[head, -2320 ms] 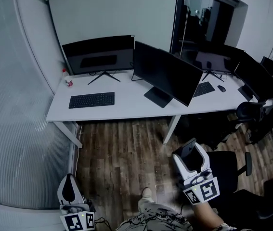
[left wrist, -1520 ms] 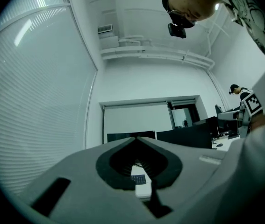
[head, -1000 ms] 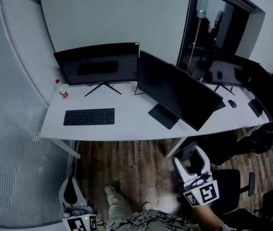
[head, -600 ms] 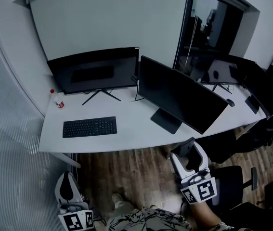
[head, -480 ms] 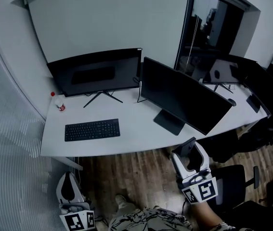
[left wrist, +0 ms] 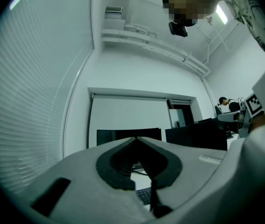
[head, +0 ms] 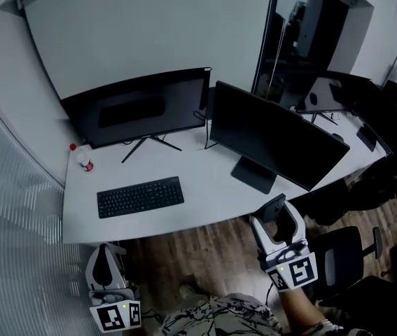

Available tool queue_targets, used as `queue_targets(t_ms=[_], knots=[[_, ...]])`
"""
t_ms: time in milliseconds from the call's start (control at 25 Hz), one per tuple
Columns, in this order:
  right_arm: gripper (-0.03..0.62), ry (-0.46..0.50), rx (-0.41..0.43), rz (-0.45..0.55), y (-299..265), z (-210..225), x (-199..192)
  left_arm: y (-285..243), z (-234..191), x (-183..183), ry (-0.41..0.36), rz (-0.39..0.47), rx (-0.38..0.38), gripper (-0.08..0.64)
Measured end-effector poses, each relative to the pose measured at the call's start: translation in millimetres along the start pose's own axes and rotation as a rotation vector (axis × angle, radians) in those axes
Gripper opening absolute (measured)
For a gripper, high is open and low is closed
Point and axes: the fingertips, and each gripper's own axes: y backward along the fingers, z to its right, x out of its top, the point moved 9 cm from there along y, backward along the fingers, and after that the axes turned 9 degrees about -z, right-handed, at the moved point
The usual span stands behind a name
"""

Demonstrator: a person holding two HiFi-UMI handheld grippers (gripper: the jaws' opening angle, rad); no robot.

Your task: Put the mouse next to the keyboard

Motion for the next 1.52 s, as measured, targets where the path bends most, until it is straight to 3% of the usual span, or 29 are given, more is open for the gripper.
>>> queue_targets(t_ms=[200,480,1160,1520], knots=[[0.299,0.011,-0.031,-0.016,-31,-24,-11,-36,-28,-11,0.010,-0.024,-0.064,-0.006],[0.299,0.028,-0.026,-0.040,-53,-25,-21,-61,-35,-16,0.009,-0.037,-0.065,-0.006],[0.299,0.060,0.041,-0.016,-182,46,-24,-187,-27,-3,0.014,-0.025,-0.001,-0.006],[0.299,0.043,0.090,-0.062,-233,76,-36,-235,-18,-4,0.020,-0.059,0.031,-0.006]])
